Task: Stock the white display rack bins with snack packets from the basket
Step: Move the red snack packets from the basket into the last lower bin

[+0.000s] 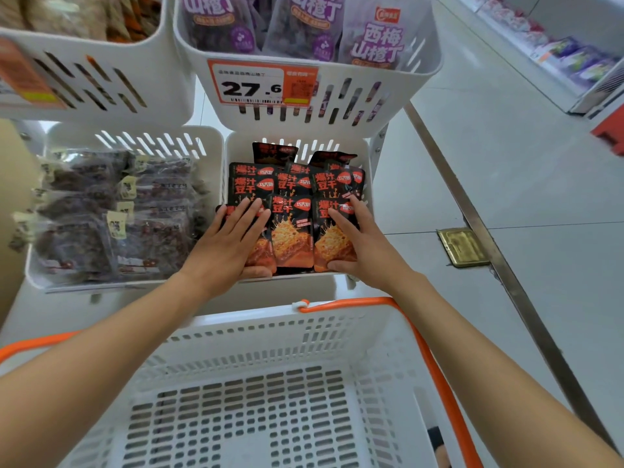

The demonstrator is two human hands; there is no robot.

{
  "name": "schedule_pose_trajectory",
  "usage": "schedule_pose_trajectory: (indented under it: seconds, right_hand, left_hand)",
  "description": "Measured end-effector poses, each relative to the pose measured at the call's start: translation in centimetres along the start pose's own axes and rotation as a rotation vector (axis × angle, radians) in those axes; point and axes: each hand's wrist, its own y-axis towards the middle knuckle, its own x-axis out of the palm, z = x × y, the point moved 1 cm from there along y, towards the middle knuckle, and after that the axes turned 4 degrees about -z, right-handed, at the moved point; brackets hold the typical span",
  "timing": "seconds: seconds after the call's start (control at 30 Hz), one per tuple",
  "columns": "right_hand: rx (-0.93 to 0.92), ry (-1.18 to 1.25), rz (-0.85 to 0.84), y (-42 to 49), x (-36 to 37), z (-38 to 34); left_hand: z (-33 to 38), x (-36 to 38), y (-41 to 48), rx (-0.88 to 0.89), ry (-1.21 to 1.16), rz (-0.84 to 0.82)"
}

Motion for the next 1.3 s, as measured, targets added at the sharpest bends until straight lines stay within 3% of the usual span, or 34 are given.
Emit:
schedule_pose_trajectory:
  seconds: [0.6, 0.7, 0.87, 1.03, 1.2, 1.3]
  right_hand:
    - [0.075, 0.019, 0.052, -0.3, -0.5, -1.4]
    - [0.116, 0.038, 0.029, -0.1, -0.9, -2.3]
    - [0.122, -0.02, 0.068, 0.4, -0.1, -3.2]
    - [0.127, 0.022, 0.104, 0.5, 0.7, -3.1]
    - [0.121, 0.079, 0.155, 0.4, 0.7, -3.3]
    - [0.13, 0.111, 0.182, 0.3, 0.5, -3.5]
  left_hand:
    - [0.6, -1.6, -0.9, -0.075, -0.172, -0.043]
    - [0.8, -2.1, -1.3, -0.109, -0.16, -0.084]
    - [0.3, -3.1, -1.2, -0.213, -0.039, 0.015]
    - [-0.2, -3.2, 0.2, -0.114, -0.146, 0.012]
    - [-1.3, -3.2, -0.6, -0.006, -0.27, -0.165]
    - [-1.3, -3.4, -0.5, 0.009, -0.265, -0.153]
